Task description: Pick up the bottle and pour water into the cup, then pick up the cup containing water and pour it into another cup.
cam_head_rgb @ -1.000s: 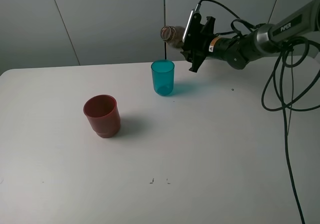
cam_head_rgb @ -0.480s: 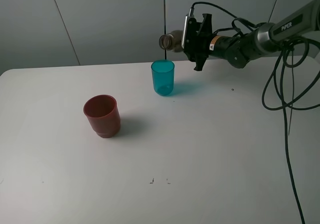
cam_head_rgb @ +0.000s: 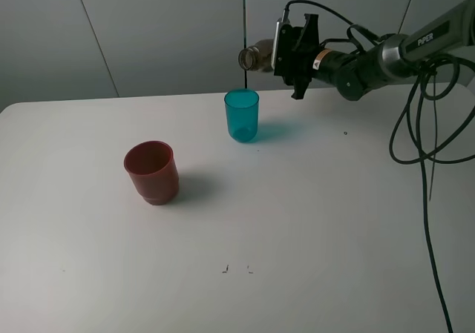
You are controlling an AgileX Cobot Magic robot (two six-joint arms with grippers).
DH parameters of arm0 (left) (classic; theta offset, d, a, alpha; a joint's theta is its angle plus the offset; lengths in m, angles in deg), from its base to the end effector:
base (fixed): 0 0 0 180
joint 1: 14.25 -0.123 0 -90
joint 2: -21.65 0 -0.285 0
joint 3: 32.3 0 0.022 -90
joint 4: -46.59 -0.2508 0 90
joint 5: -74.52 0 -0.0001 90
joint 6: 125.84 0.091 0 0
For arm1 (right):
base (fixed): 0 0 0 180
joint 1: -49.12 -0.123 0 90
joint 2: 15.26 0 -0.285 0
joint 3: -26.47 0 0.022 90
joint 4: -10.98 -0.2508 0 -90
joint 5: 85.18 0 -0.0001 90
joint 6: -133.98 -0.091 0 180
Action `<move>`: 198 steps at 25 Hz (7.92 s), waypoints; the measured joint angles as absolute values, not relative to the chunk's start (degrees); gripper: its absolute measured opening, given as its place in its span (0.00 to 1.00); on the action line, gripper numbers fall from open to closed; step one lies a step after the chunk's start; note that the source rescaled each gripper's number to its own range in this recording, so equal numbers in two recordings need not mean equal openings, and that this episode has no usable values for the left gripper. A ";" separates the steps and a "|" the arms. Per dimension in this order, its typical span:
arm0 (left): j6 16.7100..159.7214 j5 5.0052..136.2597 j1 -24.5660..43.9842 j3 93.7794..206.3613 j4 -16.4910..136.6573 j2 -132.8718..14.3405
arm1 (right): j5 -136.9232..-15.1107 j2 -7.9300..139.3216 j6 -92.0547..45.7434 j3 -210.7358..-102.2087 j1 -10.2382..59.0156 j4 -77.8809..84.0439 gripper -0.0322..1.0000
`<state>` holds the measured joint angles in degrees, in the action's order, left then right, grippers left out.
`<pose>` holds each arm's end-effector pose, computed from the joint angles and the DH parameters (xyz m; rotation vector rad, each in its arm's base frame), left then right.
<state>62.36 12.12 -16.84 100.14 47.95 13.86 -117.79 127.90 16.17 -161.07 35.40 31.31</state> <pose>-0.0080 -0.0023 0.2799 0.1024 2.0535 0.0884 0.4872 0.1365 0.1073 -1.4484 1.1816 -0.6340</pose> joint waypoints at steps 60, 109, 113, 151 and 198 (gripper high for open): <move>62.24 12.12 -16.84 100.14 47.95 13.86 | -121.31 127.90 34.23 -161.07 35.40 34.46 0.04; 62.24 12.12 -16.84 100.14 47.95 13.86 | -123.91 127.90 43.38 -161.10 35.40 34.46 0.04; 62.24 12.12 -16.84 100.14 47.95 13.86 | -123.91 127.90 43.56 -161.10 35.40 34.46 0.04; 62.33 12.12 -16.84 100.14 47.95 13.86 | -121.19 114.23 -15.82 -147.85 35.40 41.02 0.04; 62.37 12.12 -16.84 100.14 47.95 13.86 | -130.29 117.15 -55.17 -130.87 45.23 34.32 0.03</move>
